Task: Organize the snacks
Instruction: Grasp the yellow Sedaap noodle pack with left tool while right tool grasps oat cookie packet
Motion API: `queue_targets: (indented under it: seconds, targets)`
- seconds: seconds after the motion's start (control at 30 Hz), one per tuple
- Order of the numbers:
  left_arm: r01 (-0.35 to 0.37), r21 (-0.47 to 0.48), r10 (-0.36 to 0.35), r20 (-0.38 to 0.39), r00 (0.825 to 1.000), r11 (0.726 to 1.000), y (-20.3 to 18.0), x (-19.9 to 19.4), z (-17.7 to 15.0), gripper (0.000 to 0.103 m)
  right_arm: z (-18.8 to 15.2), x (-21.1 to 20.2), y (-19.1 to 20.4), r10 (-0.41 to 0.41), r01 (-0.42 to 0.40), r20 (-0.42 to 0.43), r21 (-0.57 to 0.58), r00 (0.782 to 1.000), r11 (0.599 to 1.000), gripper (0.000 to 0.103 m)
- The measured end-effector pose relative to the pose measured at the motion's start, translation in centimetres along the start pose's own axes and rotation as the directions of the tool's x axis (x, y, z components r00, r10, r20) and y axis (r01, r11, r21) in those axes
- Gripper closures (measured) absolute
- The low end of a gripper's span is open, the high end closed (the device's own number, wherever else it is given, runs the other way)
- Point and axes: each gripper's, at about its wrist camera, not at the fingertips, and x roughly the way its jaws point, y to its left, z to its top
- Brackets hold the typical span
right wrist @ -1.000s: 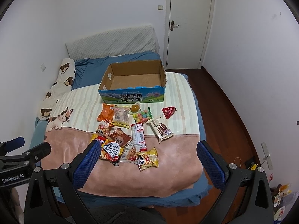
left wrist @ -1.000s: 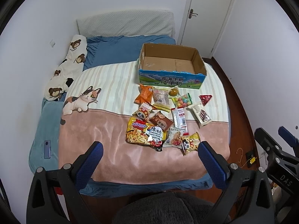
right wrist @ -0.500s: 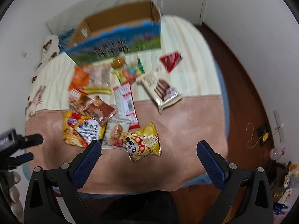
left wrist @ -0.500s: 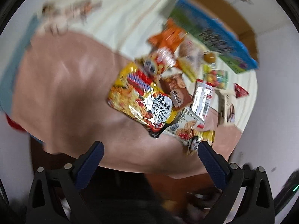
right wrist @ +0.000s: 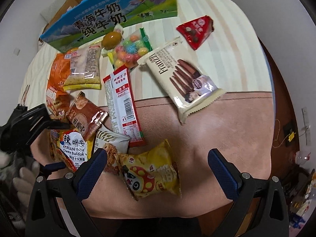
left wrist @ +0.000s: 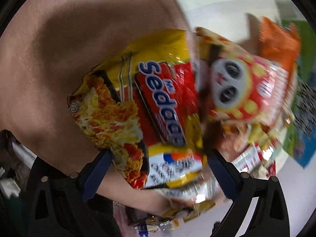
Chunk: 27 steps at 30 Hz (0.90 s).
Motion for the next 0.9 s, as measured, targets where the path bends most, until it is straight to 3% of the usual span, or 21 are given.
queue_targets:
  seconds: [0.07,0.17,0.23,0.3,0.37,0.4,0.5,0.57,0.6,0.63,0.73,0.8,0.87,0.9]
  targets:
    - [-0.021,0.016,0.020,0.057,0.998,1.000,0.2,-0.3,-0.6,0.011,0.1,-0.1,0.1,0.006,-0.006,-0.005,-0.027,1.000,1.000,0.000]
    - [-0.087,0.165,0.065,0.130,0.989,0.983,-0.3,-1.0,-2.2,0.015,0.5,-0.2,-0.3,0.002,-0.003,-0.015,-0.046,1.000,0.999,0.000]
    - [-0.195,0.317,0.135,0.200,0.970,0.928,-1.2,-1.4,-3.8,0.015,0.6,0.0,-0.9,0.014,-0.016,-0.040,-0.047,0.999,0.999,0.000]
    - [-0.314,0.443,0.210,0.267,0.940,0.840,-1.6,-1.4,-5.5,0.015,0.7,0.5,-1.5,0.029,-0.032,-0.067,-0.041,0.997,0.999,0.000]
    - [-0.428,0.550,0.264,0.354,0.897,0.717,-1.7,-1.3,-7.4,0.015,0.6,1.3,-1.7,0.059,-0.064,-0.101,-0.050,0.993,0.997,0.000]
    - [-0.485,0.592,0.285,0.403,0.870,0.643,-1.7,-1.3,-8.5,0.015,0.5,1.6,-1.6,0.063,-0.070,-0.112,-0.057,0.992,0.996,0.000]
    - [-0.572,0.677,0.300,0.488,0.820,0.463,-1.8,-1.0,-11.0,0.015,0.0,3.1,-1.6,0.074,-0.086,-0.163,-0.064,0.984,0.994,0.000]
    - [-0.591,0.697,0.294,0.512,0.807,0.406,-1.5,-1.1,-11.9,0.015,-0.4,3.4,-1.7,0.067,-0.072,-0.186,-0.025,0.980,0.997,0.002]
    - [-0.585,0.706,0.286,0.511,0.811,0.398,-1.3,-1.2,-12.1,0.013,-0.5,3.2,-1.6,0.081,-0.085,-0.178,-0.017,0.981,0.996,0.002]
    - [-0.577,0.708,0.281,0.503,0.817,0.407,-1.2,-1.3,-12.1,0.013,-0.5,2.6,-1.0,0.107,-0.111,-0.160,-0.015,0.981,0.994,0.002]
    - [-0.526,0.696,0.254,0.463,0.849,0.489,-0.2,-1.2,-10.8,0.009,-0.7,1.4,1.7,0.168,-0.172,-0.127,-0.024,0.978,0.985,0.003]
    - [-0.485,0.669,0.243,0.427,0.871,0.563,0.8,-1.6,-9.9,0.006,-0.7,1.9,3.7,0.202,-0.206,-0.144,-0.013,0.969,0.978,0.016]
    - [-0.392,0.616,0.202,0.356,0.913,0.683,2.2,-2.2,-9.1,0.006,-0.7,3.2,5.0,0.199,-0.201,-0.168,0.001,0.965,0.980,0.032]
    - [-0.350,0.594,0.182,0.325,0.928,0.725,2.9,-2.3,-8.8,0.006,-0.6,4.1,5.5,0.178,-0.179,-0.177,0.011,0.968,0.984,0.034]
